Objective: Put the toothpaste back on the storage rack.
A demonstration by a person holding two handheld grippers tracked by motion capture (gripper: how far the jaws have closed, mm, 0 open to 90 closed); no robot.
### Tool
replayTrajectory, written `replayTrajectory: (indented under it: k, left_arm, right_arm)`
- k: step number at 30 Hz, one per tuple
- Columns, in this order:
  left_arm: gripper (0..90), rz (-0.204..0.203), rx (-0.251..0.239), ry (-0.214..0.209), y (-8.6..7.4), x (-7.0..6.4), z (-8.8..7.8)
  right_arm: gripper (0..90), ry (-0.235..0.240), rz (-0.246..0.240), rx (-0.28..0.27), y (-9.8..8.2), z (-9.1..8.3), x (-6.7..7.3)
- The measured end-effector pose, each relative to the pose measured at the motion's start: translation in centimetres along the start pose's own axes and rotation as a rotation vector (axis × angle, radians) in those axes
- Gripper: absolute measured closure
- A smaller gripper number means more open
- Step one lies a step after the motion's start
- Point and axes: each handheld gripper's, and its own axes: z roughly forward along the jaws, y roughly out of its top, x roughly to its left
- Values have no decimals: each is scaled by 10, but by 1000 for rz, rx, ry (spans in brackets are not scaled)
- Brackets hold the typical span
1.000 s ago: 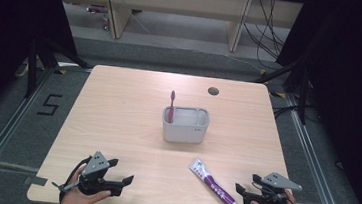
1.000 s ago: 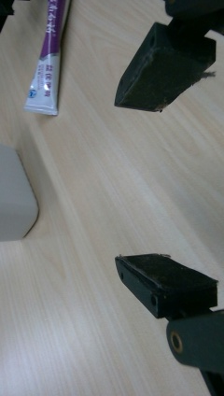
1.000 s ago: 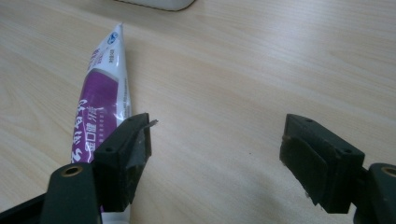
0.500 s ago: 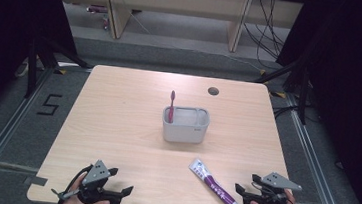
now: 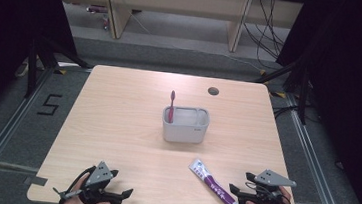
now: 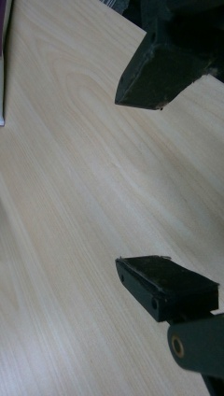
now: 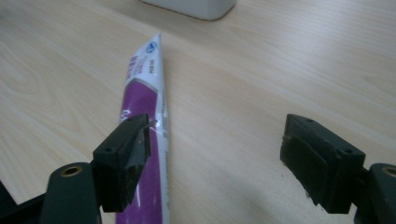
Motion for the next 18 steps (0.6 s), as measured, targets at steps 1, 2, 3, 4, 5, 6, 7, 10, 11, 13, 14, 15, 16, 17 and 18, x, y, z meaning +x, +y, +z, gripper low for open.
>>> replayTrajectory:
  k: [1, 2, 3, 4, 5, 6, 7, 10, 11, 13, 14, 15, 16, 17, 18]
  left_arm:
    - [172, -1, -4, 6, 0, 0, 0]
    - [172, -2, -7, 4, 0, 0, 0]
    - [172, 1, 0, 9, 0, 1, 0]
    - [172, 5, 4, 12, 0, 1, 0]
    - [172, 6, 6, 6, 0, 1, 0]
    - [172, 7, 8, 6, 0, 1, 0]
    - [172, 8, 3, 5, -1, 1, 0]
    - [172, 3, 5, 11, 0, 1, -1]
    - [172, 5, 1, 13, -1, 1, -1]
    - [172, 6, -1, 10, 0, 2, -2]
    - [172, 5, -2, 11, 0, 2, -2]
    - [172, 5, -1, 10, -1, 2, -2]
    - [172, 1, 2, 13, 0, 1, -2]
    - [172, 4, 2, 13, -1, 1, -1]
    - [172, 4, 2, 13, 0, 1, -1]
  right_arm:
    - [245, 7, 2, 14, 1, 0, 2]
    - [246, 16, 4, 47, 3, -1, 5]
    - [246, 9, -32, 54, 6, 0, 8]
    - [246, 9, -32, 54, 6, 0, 8]
    - [246, 17, -46, 70, 8, 0, 10]
    - [247, 25, -65, 67, 10, 1, 12]
    - [248, 19, -73, 71, 13, 1, 14]
    - [250, 28, -114, 85, 19, 3, 21]
    - [252, 34, -108, 98, 20, 4, 23]
    - [257, 35, -131, 125, 22, 7, 27]
    - [269, 43, -127, 138, 24, 10, 30]
    - [273, 41, -137, 153, 24, 12, 31]
    - [275, 39, -145, 154, 25, 13, 32]
    - [284, 43, -145, 180, 26, 15, 34]
    - [293, 44, -159, 178, 26, 18, 35]
